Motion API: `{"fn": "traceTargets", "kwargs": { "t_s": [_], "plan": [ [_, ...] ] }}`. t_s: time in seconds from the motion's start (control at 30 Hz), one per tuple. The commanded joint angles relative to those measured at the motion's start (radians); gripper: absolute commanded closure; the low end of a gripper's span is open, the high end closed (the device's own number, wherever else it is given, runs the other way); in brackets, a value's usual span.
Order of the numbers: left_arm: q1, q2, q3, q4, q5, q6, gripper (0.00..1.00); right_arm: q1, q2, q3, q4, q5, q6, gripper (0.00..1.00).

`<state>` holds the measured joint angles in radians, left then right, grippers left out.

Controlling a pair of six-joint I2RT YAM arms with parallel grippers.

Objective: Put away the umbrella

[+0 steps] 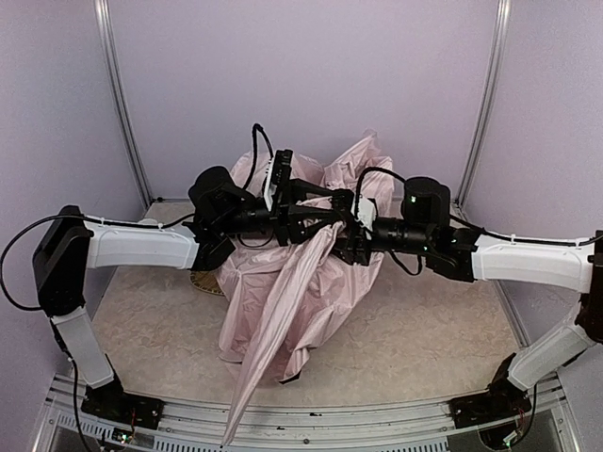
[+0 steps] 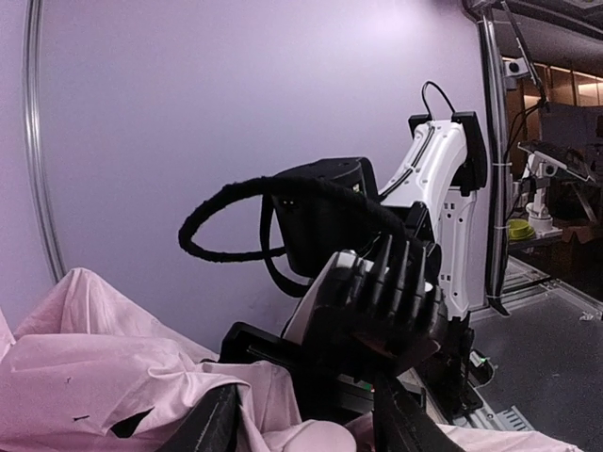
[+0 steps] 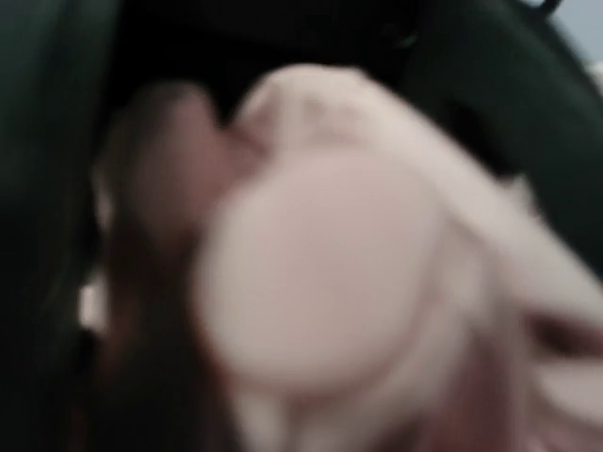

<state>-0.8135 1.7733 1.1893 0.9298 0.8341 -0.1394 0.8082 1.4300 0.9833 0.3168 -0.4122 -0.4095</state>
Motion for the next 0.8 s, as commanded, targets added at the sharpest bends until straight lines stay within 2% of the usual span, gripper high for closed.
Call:
{"fn": "traceTargets", "kwargs": {
  "t_s": [0.0,0.1,0.3,0.5,0.6,0.67,0.73,0.77],
  "plan": [
    [-0.033,0.058,-0.016,0.129,0.03,-0.189,1.0,0.008,-0.099,-0.039,0.193,0.018,0.06,0.49],
    [-0.004,0.079,-0.029,0.136,-0.075,-0.224,1.0,0.004,-0.142,-0.062,0.132,0.08,0.056,0.56],
    [0.015,0.146,-0.017,0.073,-0.209,-0.223,0.97,-0.001,-0.176,-0.066,-0.061,0.226,0.053,0.61],
    [0.049,0.223,-0.001,0.066,-0.188,-0.373,0.99,-0.009,-0.168,-0.02,-0.267,0.263,0.1,0.65],
    [0.045,0.227,-0.014,0.067,-0.184,-0.376,0.87,-0.013,-0.169,0.016,-0.33,0.281,0.114,0.65],
    [0.048,0.227,-0.017,0.062,-0.195,-0.375,0.73,-0.028,-0.159,0.035,-0.365,0.284,0.12,0.66],
    [0.059,0.227,-0.014,0.038,-0.216,-0.372,0.67,-0.053,-0.135,0.049,-0.404,0.283,0.123,0.66],
    [0.07,0.227,-0.015,0.017,-0.23,-0.377,0.61,-0.066,-0.119,0.053,-0.419,0.279,0.126,0.65]
  ]
}}
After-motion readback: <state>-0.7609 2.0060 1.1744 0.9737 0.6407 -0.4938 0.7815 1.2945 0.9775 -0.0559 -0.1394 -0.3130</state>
